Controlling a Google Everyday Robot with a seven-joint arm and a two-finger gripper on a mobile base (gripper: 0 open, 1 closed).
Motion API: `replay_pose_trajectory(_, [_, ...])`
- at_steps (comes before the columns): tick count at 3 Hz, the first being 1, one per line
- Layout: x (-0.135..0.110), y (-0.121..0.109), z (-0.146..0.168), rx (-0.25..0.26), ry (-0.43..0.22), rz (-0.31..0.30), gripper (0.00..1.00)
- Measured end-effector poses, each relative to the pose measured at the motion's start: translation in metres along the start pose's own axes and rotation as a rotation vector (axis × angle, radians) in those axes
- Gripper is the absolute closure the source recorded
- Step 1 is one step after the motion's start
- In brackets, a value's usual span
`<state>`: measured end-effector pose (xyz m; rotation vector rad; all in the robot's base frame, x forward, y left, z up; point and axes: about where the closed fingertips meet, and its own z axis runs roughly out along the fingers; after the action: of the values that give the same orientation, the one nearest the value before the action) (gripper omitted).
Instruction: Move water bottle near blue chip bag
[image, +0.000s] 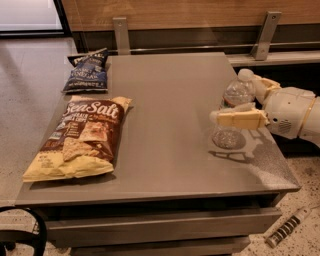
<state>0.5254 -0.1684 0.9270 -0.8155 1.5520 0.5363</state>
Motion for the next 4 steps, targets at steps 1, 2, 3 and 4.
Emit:
replay_pose_trajectory(1, [-0.0002,0.0012,0.0021,-0.004,-0.002,0.001,0.42])
replay_pose_trajectory(2, [-0.002,0.0032,0.0043,-0.009,-0.002,-0.002,0.72])
replay_pose_trajectory(3, [-0.0033,0.0045,0.0058,-0.012,-0.003,-0.004,0.95])
replay_pose_trajectory(4, [-0.0043,0.0056,0.0069,-0.015,-0.003,-0.006,1.0])
